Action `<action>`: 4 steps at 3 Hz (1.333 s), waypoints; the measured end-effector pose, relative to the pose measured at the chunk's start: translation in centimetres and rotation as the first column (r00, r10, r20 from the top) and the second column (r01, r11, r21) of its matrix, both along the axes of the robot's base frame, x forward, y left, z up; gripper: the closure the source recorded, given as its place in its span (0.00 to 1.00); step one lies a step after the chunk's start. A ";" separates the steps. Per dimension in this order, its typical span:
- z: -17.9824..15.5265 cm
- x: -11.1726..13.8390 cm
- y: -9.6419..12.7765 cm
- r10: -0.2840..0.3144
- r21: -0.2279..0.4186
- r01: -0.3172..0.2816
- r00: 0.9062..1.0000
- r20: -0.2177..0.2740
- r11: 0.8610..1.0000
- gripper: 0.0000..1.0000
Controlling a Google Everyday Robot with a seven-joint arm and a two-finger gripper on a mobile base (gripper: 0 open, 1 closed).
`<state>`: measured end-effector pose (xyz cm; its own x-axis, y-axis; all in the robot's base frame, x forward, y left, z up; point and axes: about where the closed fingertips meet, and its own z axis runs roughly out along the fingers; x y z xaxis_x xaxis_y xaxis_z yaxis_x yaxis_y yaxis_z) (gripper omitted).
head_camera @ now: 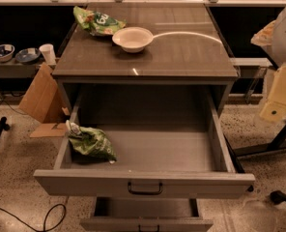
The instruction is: Pick green jalapeno chip bag from top drawer and place on counter
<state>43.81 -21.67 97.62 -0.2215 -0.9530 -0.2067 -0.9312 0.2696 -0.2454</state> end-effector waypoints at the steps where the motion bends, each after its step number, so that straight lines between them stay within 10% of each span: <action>1: 0.0 0.0 0.0 0.000 0.000 0.000 1.000 0.000 1.000 0.00; 2: -0.2 0.5 2.8 0.062 0.032 -0.063 0.998 0.019 0.998 0.00; 4: -0.6 5.0 17.3 0.288 0.177 -0.302 0.952 0.099 0.937 0.00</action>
Offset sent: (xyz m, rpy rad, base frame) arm 0.0225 0.1457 -0.0151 0.1746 -0.0715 0.3346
